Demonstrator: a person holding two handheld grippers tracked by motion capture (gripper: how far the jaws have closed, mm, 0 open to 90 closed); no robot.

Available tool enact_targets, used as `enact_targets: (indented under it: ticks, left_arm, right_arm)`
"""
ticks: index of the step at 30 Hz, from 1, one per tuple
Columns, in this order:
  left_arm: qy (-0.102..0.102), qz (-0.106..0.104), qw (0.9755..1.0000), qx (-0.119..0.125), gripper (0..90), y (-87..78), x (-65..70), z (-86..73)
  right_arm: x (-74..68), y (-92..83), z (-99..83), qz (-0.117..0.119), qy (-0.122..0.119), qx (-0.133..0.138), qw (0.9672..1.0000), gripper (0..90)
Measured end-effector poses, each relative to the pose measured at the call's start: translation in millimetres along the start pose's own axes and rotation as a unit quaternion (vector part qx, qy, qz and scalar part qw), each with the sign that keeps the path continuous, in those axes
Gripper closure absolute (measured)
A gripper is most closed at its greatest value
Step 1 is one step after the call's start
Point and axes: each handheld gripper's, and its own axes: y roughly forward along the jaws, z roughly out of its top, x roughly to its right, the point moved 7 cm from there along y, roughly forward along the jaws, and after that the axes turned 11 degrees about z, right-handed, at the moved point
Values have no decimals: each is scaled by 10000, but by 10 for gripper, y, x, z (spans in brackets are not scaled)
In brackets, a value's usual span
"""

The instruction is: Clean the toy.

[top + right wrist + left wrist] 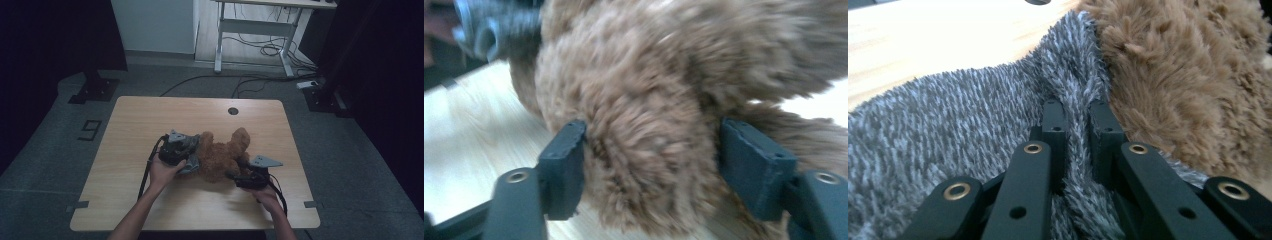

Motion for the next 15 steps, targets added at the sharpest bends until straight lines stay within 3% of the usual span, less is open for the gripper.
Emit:
enact_targets:
  ticks: [3, 7, 12, 15]
  left_arm:
    - [-61, -130, 9999, 21, 805, -50, 4, -50]
    - [6, -185, 9998, 64, 805, -121, 39, -124]
    - [-33, -370, 9992, 114, 805, -211, 84, -227]
    - [-28, -484, 9987, 129, 805, -251, 111, -294]
  right_arm:
    - [28, -170, 115, -23, 133, 263, 9996, 254]
    - [79, -362, 321, -145, 265, 616, 9976, 204]
    - [114, -432, 595, -350, 185, 589, 9975, 149]
    - [130, -381, 720, -274, 238, 466, 9983, 139]
